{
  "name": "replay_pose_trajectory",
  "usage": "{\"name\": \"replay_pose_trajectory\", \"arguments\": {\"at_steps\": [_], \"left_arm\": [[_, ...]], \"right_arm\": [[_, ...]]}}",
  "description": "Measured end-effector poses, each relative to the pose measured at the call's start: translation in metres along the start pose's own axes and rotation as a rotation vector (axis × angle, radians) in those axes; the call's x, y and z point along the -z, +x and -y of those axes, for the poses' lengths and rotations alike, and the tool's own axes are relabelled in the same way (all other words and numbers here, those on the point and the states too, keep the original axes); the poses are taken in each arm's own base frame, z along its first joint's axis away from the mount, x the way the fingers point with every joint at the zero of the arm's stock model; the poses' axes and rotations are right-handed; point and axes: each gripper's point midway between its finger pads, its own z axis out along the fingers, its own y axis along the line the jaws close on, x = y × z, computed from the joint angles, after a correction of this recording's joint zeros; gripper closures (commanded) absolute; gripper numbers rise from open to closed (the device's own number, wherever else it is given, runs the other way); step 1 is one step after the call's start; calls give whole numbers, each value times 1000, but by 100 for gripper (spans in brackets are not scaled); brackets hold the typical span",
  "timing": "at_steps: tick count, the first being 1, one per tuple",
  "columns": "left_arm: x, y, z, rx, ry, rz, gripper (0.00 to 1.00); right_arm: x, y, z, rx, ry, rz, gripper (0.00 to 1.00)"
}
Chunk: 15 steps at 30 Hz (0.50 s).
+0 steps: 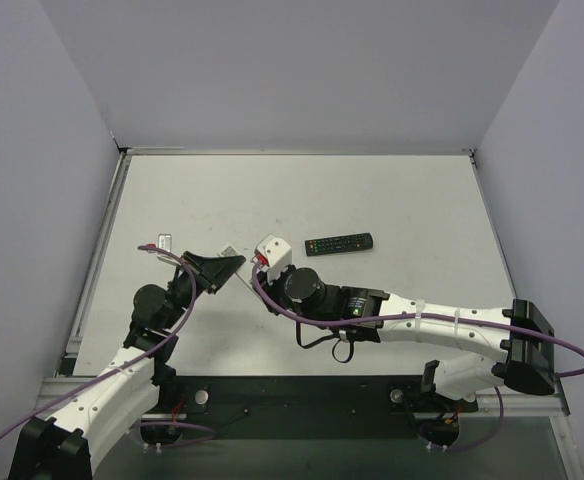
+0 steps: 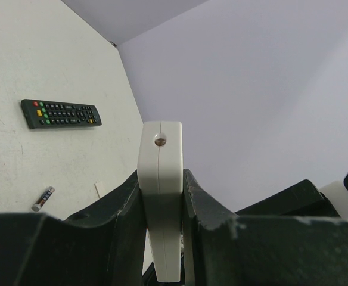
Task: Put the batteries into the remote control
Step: Load the battery into the remote control.
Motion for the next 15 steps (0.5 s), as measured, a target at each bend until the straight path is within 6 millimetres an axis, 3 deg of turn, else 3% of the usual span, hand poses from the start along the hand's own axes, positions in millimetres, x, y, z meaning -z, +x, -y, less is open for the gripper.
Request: {"name": "replay_pose_trajectory", "arguments": {"at_steps": [7, 13, 15], "left_arm": [[0, 0, 0, 3, 0, 0, 100], [0, -1, 2, 11, 7, 5, 100], [-1, -2, 2, 12, 6, 8, 100]], "right_arm": [[0, 1, -2, 7, -12, -5, 78], [1, 6, -6, 18, -36, -27, 63], [3, 5, -8, 25, -48, -34, 54]]}}
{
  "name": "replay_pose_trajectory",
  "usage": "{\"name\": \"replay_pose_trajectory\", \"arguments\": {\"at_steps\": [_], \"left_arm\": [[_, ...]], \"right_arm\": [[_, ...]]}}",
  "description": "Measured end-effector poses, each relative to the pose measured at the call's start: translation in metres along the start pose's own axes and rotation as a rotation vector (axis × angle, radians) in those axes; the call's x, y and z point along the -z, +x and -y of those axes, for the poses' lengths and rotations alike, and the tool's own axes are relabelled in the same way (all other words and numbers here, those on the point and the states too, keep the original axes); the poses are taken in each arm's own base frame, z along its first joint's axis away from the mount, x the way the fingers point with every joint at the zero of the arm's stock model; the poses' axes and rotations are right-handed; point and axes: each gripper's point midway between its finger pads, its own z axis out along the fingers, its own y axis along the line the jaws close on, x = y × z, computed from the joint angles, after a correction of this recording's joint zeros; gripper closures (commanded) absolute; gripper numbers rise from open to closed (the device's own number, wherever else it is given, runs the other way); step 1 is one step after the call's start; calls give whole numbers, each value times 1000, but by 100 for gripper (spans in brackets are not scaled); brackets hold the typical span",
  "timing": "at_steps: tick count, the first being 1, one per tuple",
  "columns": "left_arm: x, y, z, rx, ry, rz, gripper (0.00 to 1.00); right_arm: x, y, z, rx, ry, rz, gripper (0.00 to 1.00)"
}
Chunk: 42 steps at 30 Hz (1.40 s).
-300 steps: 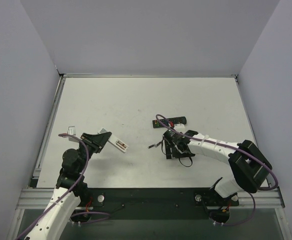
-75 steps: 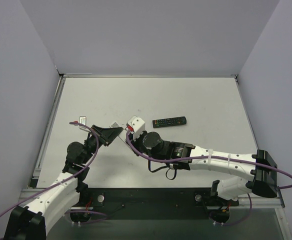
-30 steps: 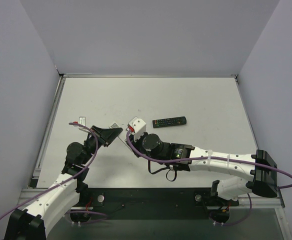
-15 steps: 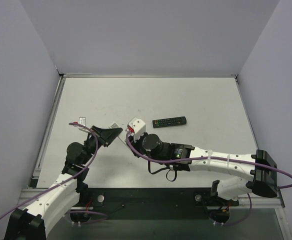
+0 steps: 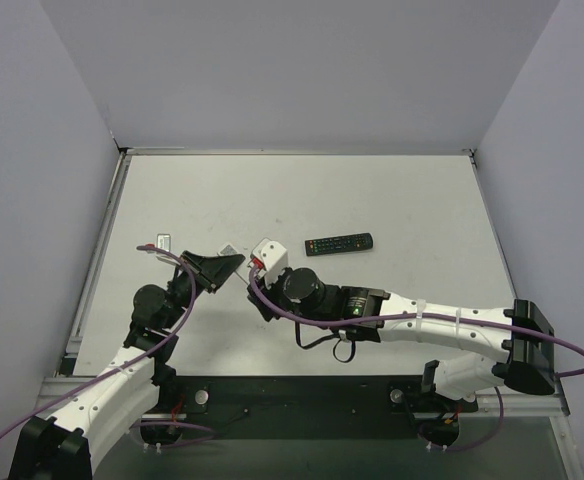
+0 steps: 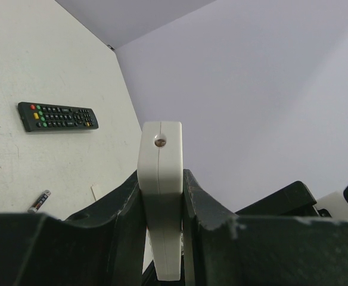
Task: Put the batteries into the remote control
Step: Load the battery into the remote control.
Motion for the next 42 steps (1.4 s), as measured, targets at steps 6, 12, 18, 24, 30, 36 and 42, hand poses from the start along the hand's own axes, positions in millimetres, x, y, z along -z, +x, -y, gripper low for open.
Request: {"name": "replay_pose_trajectory", "arguments": {"at_steps": [6, 12, 18, 24, 30, 36, 42], "left_arm": [[0, 0, 3, 7, 9, 1, 100], [0, 1, 7, 4, 27, -8, 100], [1, 3, 8, 3, 34, -18, 100], [0, 6, 7, 6, 28, -40, 100], [-7, 9, 17, 7, 40, -87, 100], [-8, 11, 29, 0, 71, -125, 100], [-10, 16, 30, 6, 67, -164, 100]], "right_arm": [[11, -17, -3, 52, -36, 4, 39], [33, -53, -1, 134, -81, 52, 23], [52, -62, 2, 312, -145, 72, 16], [62, -61, 17, 414, -188, 66, 19], [69, -73, 34, 490, -258, 118, 29], [62, -59, 26, 590, -394, 96, 38], [45, -44, 12, 637, -502, 53, 55]]}}
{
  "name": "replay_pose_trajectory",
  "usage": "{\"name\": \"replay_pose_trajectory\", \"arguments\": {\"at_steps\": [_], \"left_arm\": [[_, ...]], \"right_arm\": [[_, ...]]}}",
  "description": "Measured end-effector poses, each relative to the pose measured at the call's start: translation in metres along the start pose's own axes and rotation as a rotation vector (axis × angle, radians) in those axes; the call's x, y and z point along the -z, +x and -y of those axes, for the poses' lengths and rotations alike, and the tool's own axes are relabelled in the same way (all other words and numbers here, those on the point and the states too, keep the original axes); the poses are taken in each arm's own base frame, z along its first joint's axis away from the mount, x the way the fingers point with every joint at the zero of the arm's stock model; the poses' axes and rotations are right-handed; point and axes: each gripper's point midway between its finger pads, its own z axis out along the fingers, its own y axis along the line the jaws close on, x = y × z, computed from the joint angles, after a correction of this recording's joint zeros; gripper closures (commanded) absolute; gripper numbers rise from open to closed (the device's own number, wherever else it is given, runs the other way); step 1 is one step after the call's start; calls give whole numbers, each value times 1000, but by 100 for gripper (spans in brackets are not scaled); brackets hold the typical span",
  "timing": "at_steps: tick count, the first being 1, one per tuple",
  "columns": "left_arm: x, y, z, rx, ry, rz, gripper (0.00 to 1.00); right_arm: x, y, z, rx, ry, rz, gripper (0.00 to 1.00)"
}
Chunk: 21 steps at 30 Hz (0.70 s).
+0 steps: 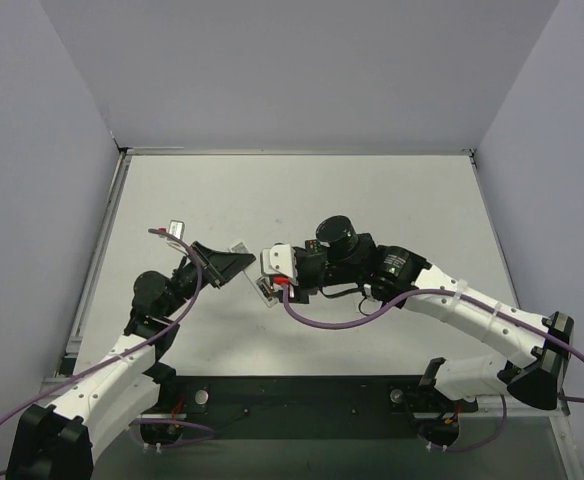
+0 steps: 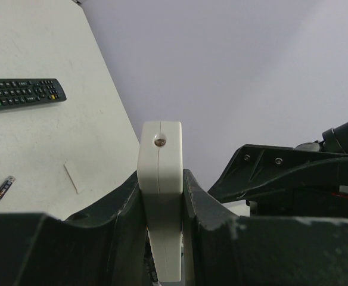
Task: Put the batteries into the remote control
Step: Load the battery into the remote control.
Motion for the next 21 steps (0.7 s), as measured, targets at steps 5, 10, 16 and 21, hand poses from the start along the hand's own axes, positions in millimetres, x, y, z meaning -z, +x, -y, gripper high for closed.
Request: {"name": "replay_pose_trajectory", "arguments": {"at_steps": [5, 10, 16, 21], "left_arm": [[-2, 2, 2, 3, 2, -21, 100], [-3, 3, 5, 2, 10, -34, 100], [-3, 5, 6, 3, 13, -48, 100], [-3, 6, 6, 3, 15, -54, 100]], "right_arm": [[-9, 3, -6, 18, -58, -7, 60], [-14, -1, -2, 35, -76, 0, 62], [-16, -3, -2, 42, -96, 4, 64], [-18, -3, -3, 42, -125, -1, 70]]}}
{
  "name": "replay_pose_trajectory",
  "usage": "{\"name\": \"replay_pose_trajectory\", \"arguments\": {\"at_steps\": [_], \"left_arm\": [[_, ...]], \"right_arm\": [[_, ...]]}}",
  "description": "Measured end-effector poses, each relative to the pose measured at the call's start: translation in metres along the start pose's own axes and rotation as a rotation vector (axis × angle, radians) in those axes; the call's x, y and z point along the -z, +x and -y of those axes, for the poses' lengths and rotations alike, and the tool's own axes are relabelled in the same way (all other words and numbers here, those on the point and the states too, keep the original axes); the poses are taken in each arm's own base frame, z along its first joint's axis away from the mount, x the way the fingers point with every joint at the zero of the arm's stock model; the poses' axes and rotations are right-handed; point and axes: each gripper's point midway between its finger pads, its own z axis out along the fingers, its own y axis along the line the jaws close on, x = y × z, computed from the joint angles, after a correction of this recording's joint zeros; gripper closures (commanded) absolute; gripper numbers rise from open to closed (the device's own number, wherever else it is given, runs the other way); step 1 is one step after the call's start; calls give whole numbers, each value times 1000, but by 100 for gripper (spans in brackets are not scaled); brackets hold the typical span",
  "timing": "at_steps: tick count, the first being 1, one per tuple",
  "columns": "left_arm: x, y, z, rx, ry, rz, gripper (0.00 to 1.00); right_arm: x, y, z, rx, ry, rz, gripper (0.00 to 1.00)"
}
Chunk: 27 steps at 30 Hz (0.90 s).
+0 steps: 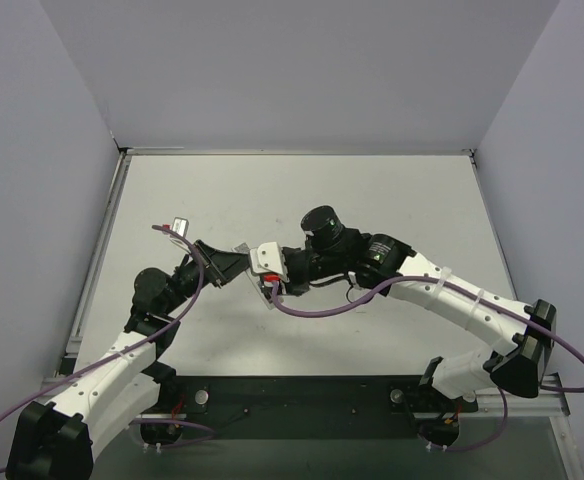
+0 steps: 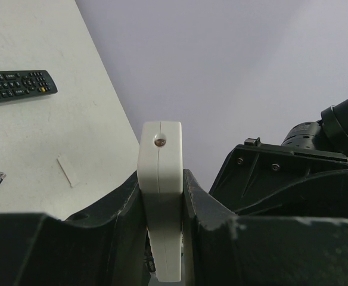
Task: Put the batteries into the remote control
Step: Load the battery into the remote control.
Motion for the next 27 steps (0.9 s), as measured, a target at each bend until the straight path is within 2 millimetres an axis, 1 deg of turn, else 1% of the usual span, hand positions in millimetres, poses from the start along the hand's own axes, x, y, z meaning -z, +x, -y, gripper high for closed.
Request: {"name": "replay_pose_trajectory", "arguments": {"at_steps": [5, 17, 27], "left_arm": [[0, 1, 1, -1, 3, -6, 100], [0, 3, 2, -1, 6, -18, 100], [0, 4, 0, 1, -4, -23, 100]], "right_arm": [[-4, 2, -3, -7, -30, -8, 73], [-6, 7, -9, -23, -67, -24, 80], [-8, 7, -9, -23, -78, -26, 90]]}}
